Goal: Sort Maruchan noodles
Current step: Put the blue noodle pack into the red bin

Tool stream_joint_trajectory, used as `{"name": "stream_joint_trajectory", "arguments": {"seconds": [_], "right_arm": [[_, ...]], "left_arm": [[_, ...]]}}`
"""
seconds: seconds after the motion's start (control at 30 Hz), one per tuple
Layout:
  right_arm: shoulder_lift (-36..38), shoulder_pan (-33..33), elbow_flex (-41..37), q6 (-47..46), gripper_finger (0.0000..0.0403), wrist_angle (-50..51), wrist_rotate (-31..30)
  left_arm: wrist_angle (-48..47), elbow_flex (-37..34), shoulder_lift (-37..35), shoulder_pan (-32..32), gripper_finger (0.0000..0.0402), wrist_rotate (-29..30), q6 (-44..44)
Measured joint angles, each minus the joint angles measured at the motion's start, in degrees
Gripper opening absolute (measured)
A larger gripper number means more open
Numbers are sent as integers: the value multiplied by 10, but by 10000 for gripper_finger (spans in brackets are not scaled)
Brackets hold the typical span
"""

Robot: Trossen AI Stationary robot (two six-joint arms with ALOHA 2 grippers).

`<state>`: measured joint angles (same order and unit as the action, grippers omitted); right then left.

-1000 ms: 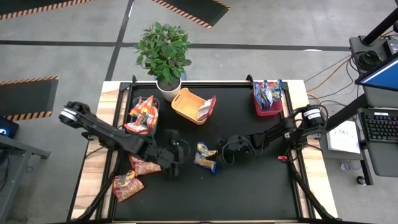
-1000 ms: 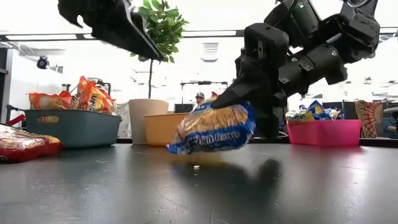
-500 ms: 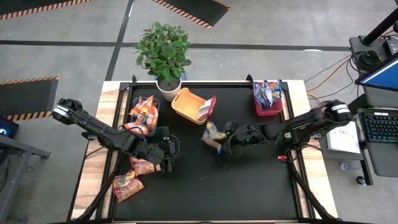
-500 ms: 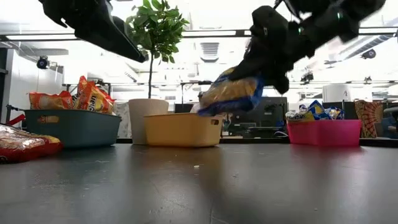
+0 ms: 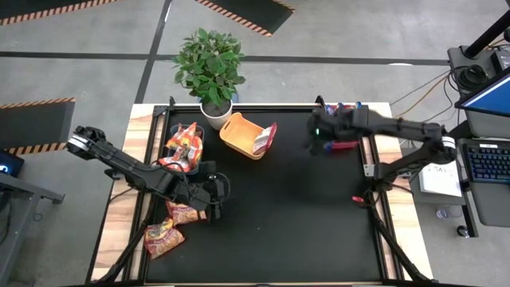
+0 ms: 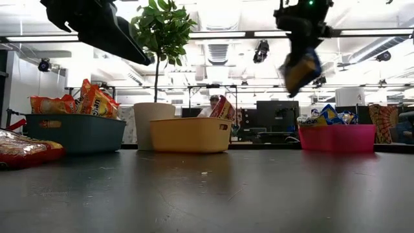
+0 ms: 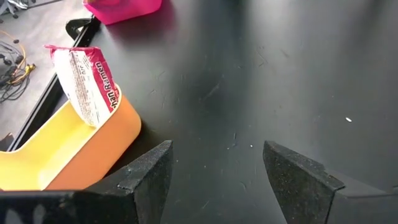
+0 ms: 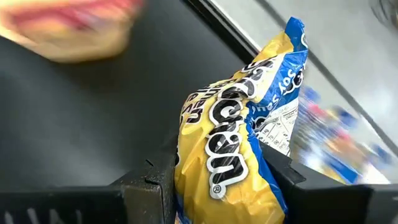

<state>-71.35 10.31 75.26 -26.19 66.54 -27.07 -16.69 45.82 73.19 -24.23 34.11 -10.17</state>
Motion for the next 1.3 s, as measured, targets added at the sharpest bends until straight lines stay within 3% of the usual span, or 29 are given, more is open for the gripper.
{"name": "stream_joint_trajectory", "arguments": {"seconds": [0.13, 0.23, 0.57, 0.67, 0.83, 1.1, 1.3], "right_arm": [[-37, 86, 85, 13, 141, 149, 39], [-66, 135, 110, 103, 141, 219, 70], [-145, 158, 61, 508, 141, 234, 78], [-161, 150, 42, 586, 141, 234, 72], [-177, 149, 19, 603, 141, 234, 5], [-145, 149, 0, 602, 141, 236, 26], [-116, 148, -9, 607, 141, 235, 35]], "left_arm": [[-3, 0, 0, 0, 232, 0, 0], [-4, 0, 0, 0, 232, 0, 3], [-14, 0, 0, 0, 232, 0, 5], [-14, 0, 0, 0, 232, 0, 5], [-14, 0, 0, 0, 232, 0, 17], [-14, 0, 0, 0, 232, 2, 47], [-14, 0, 0, 1, 232, 45, 69]]}}
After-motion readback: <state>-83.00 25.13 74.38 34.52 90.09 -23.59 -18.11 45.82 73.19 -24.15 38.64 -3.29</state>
